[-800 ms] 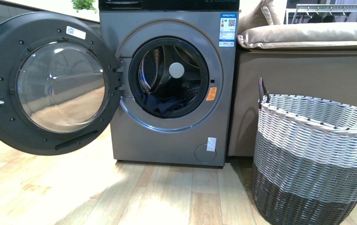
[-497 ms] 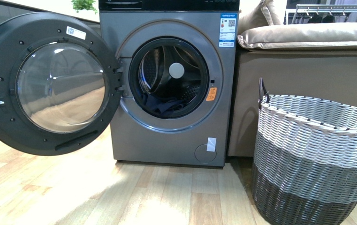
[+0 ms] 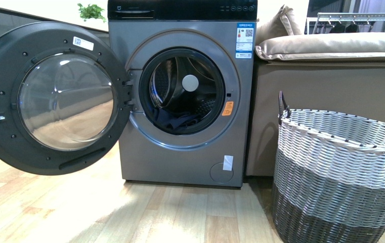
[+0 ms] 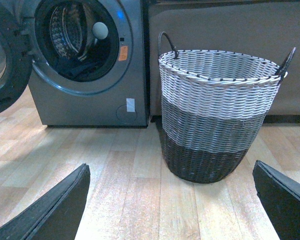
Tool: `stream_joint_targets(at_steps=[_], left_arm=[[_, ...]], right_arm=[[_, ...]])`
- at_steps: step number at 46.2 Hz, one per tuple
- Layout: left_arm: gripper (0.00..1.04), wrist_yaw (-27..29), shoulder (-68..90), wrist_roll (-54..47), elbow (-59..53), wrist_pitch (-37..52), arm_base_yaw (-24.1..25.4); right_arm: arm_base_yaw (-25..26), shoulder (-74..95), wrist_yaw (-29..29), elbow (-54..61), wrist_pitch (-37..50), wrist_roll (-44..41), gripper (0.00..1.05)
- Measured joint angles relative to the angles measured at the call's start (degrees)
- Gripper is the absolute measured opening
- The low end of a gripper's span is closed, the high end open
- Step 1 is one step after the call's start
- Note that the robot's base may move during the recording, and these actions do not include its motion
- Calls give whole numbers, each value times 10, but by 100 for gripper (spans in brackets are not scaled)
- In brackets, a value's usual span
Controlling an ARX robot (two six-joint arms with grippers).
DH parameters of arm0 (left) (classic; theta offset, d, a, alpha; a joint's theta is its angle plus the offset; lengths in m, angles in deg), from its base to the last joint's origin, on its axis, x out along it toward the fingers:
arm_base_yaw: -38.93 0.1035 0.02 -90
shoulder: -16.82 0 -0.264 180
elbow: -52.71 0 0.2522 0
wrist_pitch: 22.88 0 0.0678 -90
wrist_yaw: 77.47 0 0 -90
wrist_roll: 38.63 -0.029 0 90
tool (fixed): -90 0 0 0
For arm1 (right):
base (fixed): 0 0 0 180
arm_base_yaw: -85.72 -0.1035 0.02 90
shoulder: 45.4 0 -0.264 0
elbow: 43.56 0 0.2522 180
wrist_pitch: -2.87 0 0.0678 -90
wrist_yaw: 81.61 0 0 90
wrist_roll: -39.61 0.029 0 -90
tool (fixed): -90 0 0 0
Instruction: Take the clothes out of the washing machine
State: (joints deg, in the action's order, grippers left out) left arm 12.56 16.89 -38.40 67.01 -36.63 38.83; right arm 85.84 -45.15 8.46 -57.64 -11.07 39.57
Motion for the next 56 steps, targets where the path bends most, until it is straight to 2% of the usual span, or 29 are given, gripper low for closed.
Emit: stream_joint_targets(at_steps=[56], left_arm=[[98,0,1,0,0,0,0]], right_arm=[[0,0,0,0,0,0,97]])
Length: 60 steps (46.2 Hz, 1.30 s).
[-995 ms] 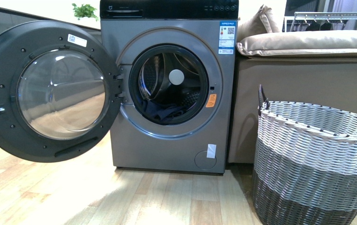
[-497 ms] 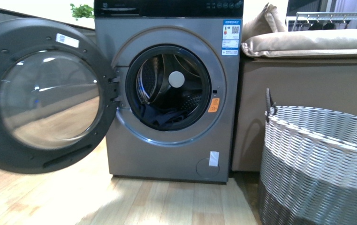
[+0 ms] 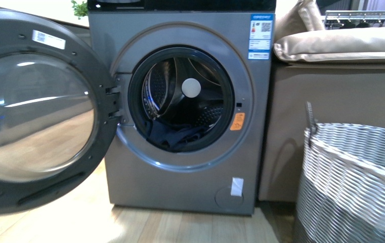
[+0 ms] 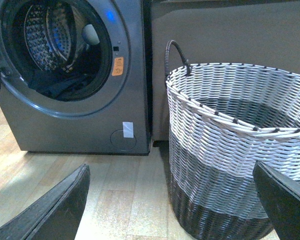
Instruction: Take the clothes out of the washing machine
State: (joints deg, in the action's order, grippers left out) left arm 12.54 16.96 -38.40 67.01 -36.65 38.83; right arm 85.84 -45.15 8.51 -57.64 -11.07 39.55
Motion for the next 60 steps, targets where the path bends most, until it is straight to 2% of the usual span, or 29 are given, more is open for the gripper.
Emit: stream_joint_targets(at_steps=[60], left_arm=[[98,0,1,0,0,0,0]], right_arm=[[0,0,-1,0,0,0,97]])
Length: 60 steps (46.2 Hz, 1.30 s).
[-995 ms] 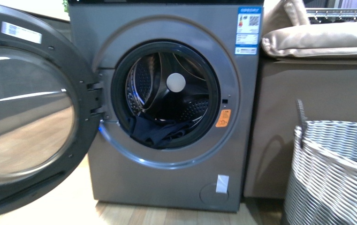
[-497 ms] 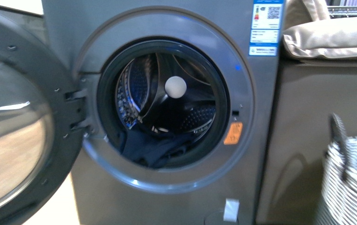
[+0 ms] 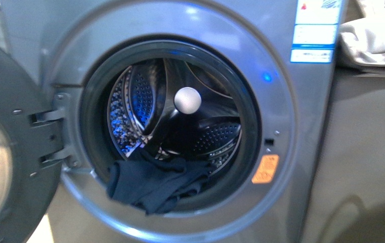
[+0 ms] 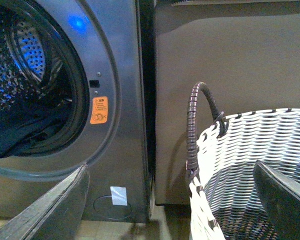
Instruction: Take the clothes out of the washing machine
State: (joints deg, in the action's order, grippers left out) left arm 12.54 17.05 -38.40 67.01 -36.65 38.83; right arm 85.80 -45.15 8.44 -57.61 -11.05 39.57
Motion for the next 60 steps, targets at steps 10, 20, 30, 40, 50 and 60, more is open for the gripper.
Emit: stream_joint_targets(at_steps=[10,20,30,40,50,60], left_arm=[[98,0,0,0,0,0,0],[98,0,0,0,0,0,0],[98,0,0,0,0,0,0],[98,0,0,0,0,0,0],[98,-93,115,130,66,-13,27],[98,-90,329,129,143,166,7]], right_arm=[[0,0,0,0,0,0,97],[0,0,0,0,0,0,97],[0,0,0,0,0,0,97],[0,0,0,0,0,0,97],[0,0,0,0,0,0,97],[0,0,0,0,0,0,97]])
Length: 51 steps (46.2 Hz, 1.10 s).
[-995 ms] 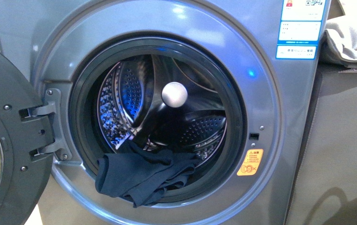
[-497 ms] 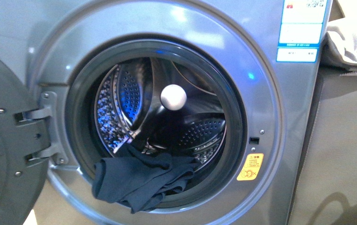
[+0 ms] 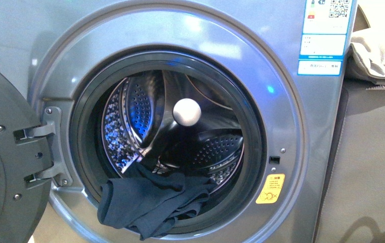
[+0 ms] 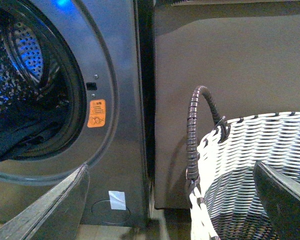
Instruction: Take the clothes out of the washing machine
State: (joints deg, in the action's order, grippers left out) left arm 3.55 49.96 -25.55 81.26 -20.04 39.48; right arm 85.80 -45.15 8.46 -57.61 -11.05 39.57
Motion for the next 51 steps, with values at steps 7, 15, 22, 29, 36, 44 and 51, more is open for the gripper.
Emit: stream_joint_targets(at_steps=[7,15,22,29,36,44,51], left_arm=[[98,2,144,-7,72,75,-16],[98,20,313,-26,170,105,-31],[98,31,423,-51,255,110,-65],[98,50,501,-69,311,115,-89],[98,68,582,-83,370,115,-105],[98,91,673,-94,443,109,-119],[98,107,736,-99,502,96,-131]], right_arm=[[0,0,0,0,0,0,97],[0,0,0,0,0,0,97],[0,0,0,0,0,0,97],[0,0,0,0,0,0,97],[0,0,0,0,0,0,97],[0,0,0,0,0,0,97],[0,0,0,0,0,0,97]])
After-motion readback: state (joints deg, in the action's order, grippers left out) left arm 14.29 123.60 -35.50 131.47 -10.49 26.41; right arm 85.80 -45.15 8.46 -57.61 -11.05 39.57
